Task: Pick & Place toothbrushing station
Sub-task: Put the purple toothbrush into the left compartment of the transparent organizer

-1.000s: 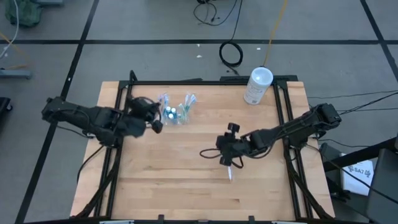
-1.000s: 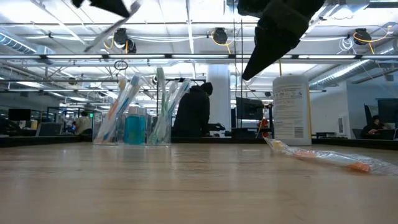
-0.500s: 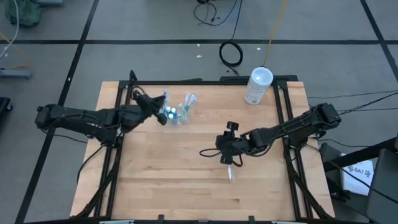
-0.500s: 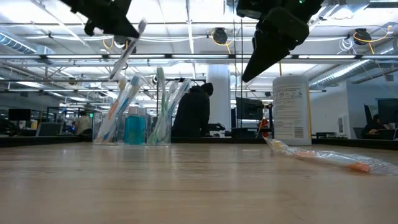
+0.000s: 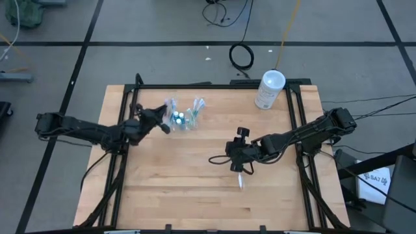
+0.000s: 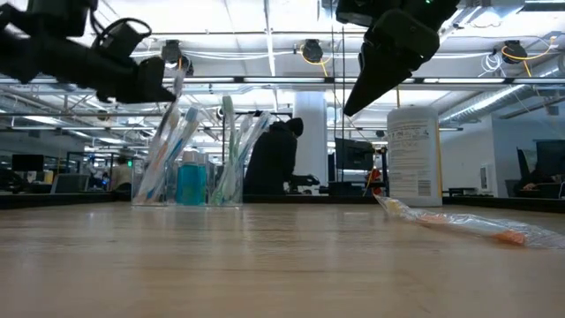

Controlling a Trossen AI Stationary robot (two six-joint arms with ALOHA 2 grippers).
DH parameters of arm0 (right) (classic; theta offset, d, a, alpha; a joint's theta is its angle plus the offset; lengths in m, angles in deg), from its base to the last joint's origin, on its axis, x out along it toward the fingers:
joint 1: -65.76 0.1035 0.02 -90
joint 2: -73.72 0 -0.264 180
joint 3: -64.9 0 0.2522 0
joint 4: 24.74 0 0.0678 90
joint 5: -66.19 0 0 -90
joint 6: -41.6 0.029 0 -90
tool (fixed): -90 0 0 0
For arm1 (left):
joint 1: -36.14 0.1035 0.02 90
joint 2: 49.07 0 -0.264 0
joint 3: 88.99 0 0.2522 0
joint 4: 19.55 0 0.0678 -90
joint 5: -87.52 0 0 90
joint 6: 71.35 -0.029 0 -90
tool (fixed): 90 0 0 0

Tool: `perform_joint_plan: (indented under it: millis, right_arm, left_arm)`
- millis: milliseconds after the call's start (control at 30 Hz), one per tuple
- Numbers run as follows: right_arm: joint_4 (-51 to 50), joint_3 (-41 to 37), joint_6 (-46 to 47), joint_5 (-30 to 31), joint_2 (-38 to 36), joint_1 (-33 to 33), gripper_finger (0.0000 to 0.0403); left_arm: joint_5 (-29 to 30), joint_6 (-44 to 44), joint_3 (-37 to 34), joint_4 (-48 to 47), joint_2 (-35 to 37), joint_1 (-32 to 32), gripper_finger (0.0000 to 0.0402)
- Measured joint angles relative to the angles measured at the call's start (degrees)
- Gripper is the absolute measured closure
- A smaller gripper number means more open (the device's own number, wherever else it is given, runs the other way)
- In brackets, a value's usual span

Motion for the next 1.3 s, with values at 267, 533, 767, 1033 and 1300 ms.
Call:
perform_joint_plan:
  millis: [267,533,767,1033,1300]
  right_arm:
    - [0.3,0.0,-1.2,0.1,0.0,-0.1,0.0287]
    - [2.3,0.0,0.6,0.2,0.0,-0.2,0.0287]
    - [6.2,0.0,6.8,0.2,0.0,-2.6,0.0287]
    - [-3.5,0.0,18.5,0.2,0.0,-3.0,0.0287]
    - [-1.5,-4.3,30.6,-1.5,0.0,-0.2,0.0287]
  left_arm:
    - [1.3,9.9,-7.9,1.8,0.0,0.4,0.0397]
    - [-1.2,11.0,-9.1,1.0,0.0,0.5,0.0384]
    - [-2.7,12.5,-9.0,0.9,0.0,0.5,0.0397]
    - [-3.0,13.4,-9.0,0.4,0.0,0.5,0.0310]
    - [-3.1,12.7,-5.7,0.4,0.0,0.5,0.0233]
